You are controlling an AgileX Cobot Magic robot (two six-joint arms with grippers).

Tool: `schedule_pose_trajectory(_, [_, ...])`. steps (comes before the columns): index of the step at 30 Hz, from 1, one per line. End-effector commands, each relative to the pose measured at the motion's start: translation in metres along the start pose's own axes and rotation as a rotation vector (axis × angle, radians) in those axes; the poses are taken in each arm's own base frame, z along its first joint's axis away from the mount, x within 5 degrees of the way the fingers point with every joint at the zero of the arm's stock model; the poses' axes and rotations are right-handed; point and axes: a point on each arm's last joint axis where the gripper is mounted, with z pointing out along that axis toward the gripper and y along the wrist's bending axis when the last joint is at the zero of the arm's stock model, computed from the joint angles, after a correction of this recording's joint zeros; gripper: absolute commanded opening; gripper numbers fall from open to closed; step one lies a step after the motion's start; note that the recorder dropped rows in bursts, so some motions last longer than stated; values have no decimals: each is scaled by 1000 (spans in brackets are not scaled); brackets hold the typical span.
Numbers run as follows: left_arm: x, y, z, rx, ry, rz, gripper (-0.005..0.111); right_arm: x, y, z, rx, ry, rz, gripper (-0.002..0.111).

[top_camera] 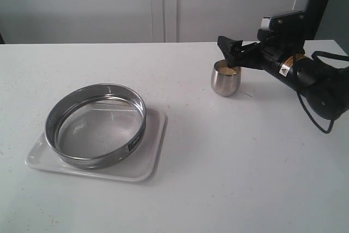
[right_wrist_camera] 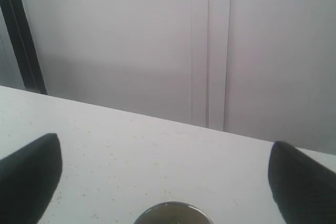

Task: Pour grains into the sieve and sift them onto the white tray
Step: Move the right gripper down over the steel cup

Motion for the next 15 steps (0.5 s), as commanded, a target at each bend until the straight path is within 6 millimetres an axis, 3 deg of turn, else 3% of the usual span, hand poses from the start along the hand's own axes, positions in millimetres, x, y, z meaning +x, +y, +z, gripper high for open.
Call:
schedule_pose_trajectory(1, [1,-1,0,8,3,-3,0,6,1,15,-15,-7,-13,103])
schedule_pose_trajectory(15, [1,-1,0,8,3,-3,0,49,-11,51,-5,77,-1,103])
